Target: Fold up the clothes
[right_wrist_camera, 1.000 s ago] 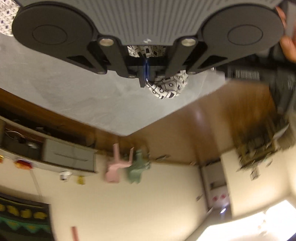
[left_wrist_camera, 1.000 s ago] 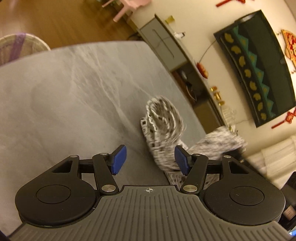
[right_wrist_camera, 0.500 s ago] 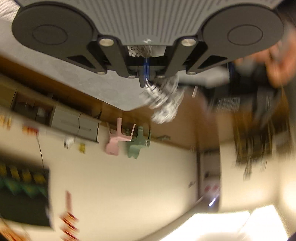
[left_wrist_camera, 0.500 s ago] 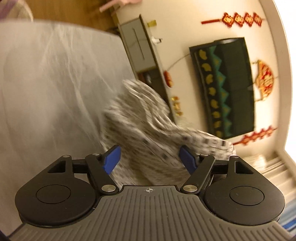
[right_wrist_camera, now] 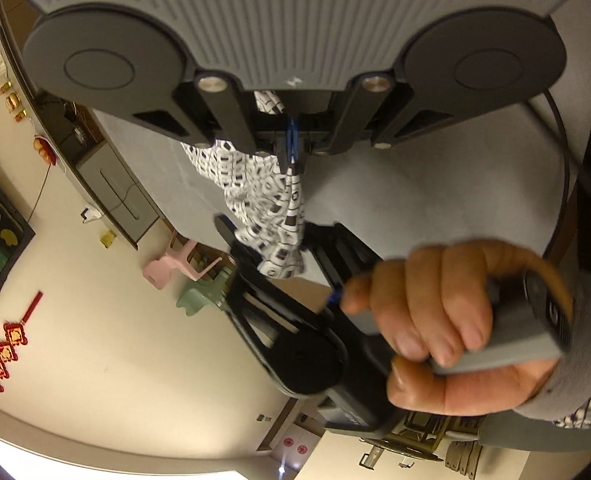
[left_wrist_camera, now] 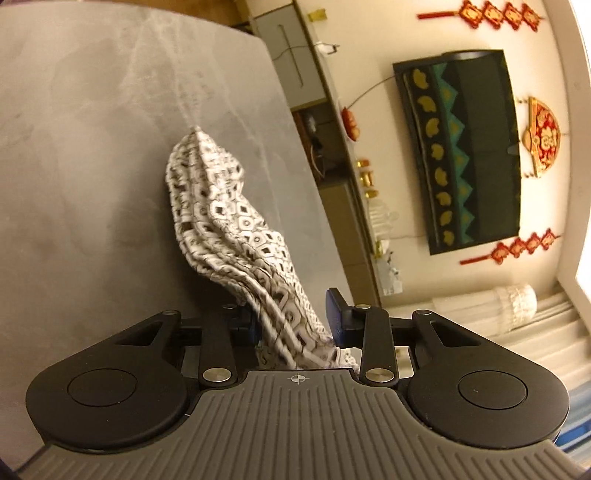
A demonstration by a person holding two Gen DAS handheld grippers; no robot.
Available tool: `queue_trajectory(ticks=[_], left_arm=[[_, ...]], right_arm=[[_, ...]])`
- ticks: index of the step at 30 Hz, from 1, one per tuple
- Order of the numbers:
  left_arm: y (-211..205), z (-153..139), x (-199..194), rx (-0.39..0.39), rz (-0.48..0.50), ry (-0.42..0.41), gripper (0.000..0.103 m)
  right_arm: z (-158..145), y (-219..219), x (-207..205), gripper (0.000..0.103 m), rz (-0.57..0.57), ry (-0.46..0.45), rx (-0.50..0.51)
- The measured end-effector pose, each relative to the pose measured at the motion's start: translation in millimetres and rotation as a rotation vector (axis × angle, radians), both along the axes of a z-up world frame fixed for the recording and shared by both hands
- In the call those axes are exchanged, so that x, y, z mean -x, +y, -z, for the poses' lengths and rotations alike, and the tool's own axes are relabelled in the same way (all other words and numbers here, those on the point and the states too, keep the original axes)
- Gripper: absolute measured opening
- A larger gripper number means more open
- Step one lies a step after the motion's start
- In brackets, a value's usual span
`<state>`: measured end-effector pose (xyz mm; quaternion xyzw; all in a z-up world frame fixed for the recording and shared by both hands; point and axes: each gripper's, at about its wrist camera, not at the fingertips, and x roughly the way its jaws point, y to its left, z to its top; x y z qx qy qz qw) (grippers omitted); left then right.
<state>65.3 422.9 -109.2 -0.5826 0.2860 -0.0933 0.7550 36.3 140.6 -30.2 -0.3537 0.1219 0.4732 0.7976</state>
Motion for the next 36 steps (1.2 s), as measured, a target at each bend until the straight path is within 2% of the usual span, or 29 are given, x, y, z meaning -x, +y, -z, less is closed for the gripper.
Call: queue_trajectory(ticks=[3, 6, 7, 8, 9, 11, 14, 17, 21, 23, 25, 27, 30, 31, 32, 36], left_arm=[[2.2, 2.9, -0.2, 0.016, 0.007, -0.002, 0.023], [2.6, 2.6, 1.5, 0.022, 0.007, -0.014, 0.033], [1.9, 1.0, 1.3, 0.017, 0.005, -0.02, 0.036], [2.1, -0.2, 2.8, 0.011, 0.005, -0.03, 0.036], [2.9, -1.0, 5.2, 0.006, 0.006, -0.041, 0.036], [3.6, -1.3, 8.1, 0.006, 0.01, -0.051, 0.036], [3.1, -1.4, 9.3, 0.006, 0.013, -0.053, 0.035], [1.2, -3.3, 8.9, 0.002, 0.019, -0.064, 0.035], [0.3, -4.0, 10.3, 0.0, 0.028, -0.085, 0.035], [2.1, -3.3, 11.6, 0.005, 0.026, -0.086, 0.036], [3.3, -2.6, 12.6, 0.009, 0.025, -0.087, 0.036], [2.5, -2.3, 12.4, 0.009, 0.027, -0.09, 0.036], [1.5, -3.2, 11.8, 0.016, 0.028, -0.09, 0.036], [2.4, -2.7, 12.0, 0.018, 0.027, -0.088, 0.036], [3.1, -2.4, 12.2, 0.02, 0.026, -0.086, 0.036], [1.3, -4.3, 11.8, 0.019, 0.027, -0.085, 0.036]], right_arm=[[-0.1, -3.5, -7.7, 0.001, 0.019, 0.025, -0.015], [-3.6, -5.1, -15.3, 0.001, 0.036, 0.049, -0.035], [-4.6, -5.0, -16.8, 0.004, 0.037, 0.055, -0.036], [-6.2, -5.3, -17.9, 0.014, 0.034, 0.082, -0.036], [-8.2, -5.5, -20.5, 0.019, 0.031, 0.112, -0.039], [-18.9, -10.8, -38.3, 0.036, 0.026, 0.25, -0.102], [-35.5, -19.7, -64.7, 0.045, 0.043, 0.475, -0.241], [-38.5, -16.3, -91.9, 0.045, 0.082, 0.587, -0.299], [-17.1, -17.3, -147.5, 0.045, 0.121, 0.919, -0.381], [-1.8, -23.4, -172.8, 0.045, 0.145, 1.097, -0.456], [12.9, -35.2, -177.9, 0.045, 0.175, 1.201, -0.525], [28.1, -43.6, -181.0, 0.045, 0.194, 1.265, -0.583], [50.2, -54.7, -194.9, 0.046, 0.191, 1.447, -0.7], [55.6, -57.4, -198.6, 0.049, 0.191, 1.49, -0.733], [60.3, -59.3, -201.7, 0.05, 0.191, 1.523, -0.759], [59.8, -46.7, -198.7, 0.047, 0.213, 1.408, -0.657]])
